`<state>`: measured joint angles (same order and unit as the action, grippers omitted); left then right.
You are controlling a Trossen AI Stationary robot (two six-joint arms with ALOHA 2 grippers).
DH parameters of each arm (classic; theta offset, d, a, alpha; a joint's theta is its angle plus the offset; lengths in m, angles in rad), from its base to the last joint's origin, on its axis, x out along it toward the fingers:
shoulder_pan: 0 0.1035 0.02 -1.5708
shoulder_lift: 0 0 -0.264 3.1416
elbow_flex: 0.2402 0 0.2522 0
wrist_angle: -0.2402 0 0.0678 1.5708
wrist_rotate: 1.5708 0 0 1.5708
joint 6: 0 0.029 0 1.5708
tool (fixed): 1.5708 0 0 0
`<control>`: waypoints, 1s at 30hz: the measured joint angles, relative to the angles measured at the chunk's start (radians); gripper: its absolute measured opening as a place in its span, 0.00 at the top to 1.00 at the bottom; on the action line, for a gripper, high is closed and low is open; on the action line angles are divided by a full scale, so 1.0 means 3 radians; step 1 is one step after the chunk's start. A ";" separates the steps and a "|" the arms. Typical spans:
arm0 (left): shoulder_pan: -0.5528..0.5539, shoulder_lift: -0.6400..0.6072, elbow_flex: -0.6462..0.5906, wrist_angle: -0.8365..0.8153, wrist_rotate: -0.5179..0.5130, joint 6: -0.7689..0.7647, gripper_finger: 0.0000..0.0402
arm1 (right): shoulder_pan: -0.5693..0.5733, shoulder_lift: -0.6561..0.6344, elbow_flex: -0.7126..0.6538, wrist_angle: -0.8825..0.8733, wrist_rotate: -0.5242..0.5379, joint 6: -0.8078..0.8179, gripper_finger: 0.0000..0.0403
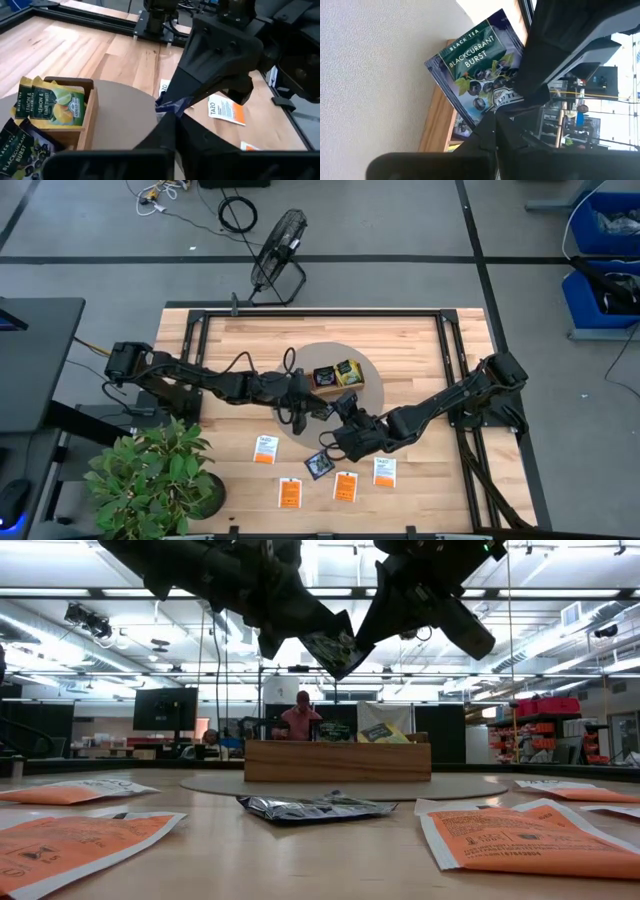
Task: Pick & Place Tea
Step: Put the violet tea bag into the middle section of the wooden organizer
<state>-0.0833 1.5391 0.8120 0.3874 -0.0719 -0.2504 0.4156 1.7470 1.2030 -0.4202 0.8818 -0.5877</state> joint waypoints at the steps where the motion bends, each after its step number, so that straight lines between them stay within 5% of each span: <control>1: 0.0001 0.0000 0.0000 0.0000 0.0000 0.0003 0.98 | 0.0000 0.0000 0.0000 0.0001 0.0001 0.0002 1.00; 8: 0.0001 0.0000 0.0000 -0.0003 -0.0007 0.0096 0.99 | 0.0000 0.0000 0.0000 -0.0027 0.0001 0.0184 0.93; 16: -0.0001 0.0003 0.0000 -0.0005 -0.0050 0.0266 0.99 | 0.0045 0.0000 0.0000 -0.0247 0.0440 0.0513 0.63; 22: -0.0149 0.0003 0.0000 0.0011 -0.0490 0.0569 1.00 | 0.0153 -0.0206 0.0000 -0.0519 0.0643 0.1061 0.48; 30: -0.0437 0.0003 0.0000 0.0500 -0.1125 0.1103 1.00 | 0.0168 -0.0809 -0.0224 -0.0792 0.0299 0.2378 0.48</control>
<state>-0.2144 1.5398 0.8120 0.5375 -0.4095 0.0804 0.4660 1.5043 1.1358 -0.6578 0.9714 0.1257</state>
